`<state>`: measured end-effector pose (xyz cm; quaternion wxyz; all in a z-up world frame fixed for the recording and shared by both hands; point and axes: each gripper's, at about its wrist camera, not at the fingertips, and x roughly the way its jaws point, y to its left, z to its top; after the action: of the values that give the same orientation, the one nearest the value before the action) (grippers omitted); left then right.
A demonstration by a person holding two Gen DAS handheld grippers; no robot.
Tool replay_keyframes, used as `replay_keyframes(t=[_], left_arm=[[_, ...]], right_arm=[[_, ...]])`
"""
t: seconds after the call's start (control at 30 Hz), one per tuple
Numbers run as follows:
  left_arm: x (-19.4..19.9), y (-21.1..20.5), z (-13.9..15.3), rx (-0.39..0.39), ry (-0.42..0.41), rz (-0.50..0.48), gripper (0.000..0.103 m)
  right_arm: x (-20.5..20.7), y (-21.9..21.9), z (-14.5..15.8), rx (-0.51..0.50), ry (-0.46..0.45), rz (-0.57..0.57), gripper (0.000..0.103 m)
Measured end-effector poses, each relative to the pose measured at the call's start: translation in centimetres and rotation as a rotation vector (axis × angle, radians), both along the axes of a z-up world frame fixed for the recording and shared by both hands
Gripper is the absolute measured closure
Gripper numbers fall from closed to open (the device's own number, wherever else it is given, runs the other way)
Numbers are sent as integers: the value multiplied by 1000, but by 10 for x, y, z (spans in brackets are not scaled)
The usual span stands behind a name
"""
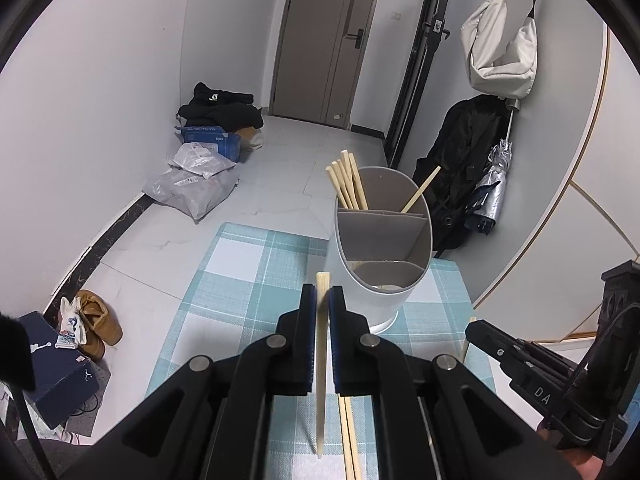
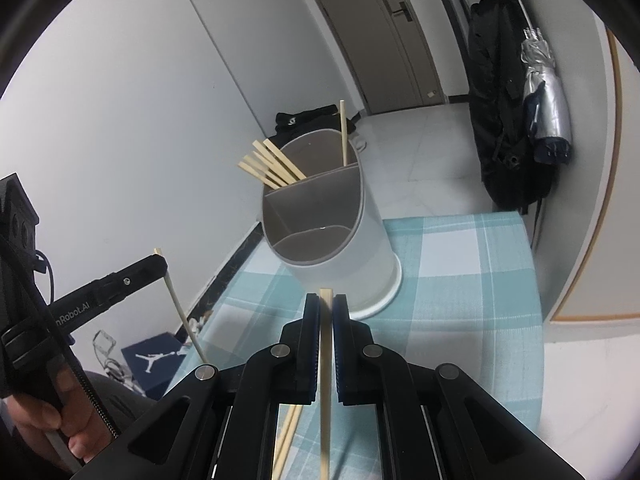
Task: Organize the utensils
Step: 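Lift both held chopsticks up toward the utensil holder, then lower both held chopsticks into the white utensil holder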
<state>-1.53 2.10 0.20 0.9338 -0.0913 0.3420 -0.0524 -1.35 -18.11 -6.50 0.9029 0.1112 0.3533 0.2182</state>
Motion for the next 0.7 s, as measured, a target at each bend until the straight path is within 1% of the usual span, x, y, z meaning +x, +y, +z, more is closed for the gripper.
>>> replay_keyframes(t=[0.27, 0.5, 0.7], left_arm=[[-6, -5, 15, 3, -33, -36, 100], [-3, -11, 32, -3, -61, -65, 100], [4, -17, 42, -8, -76, -89, 100]], right_arm=[[-8, 1, 14, 3, -68, -5, 98], [-8, -2, 25, 44, -109, -3, 98], [-5, -6, 32, 84, -128, -4, 98]])
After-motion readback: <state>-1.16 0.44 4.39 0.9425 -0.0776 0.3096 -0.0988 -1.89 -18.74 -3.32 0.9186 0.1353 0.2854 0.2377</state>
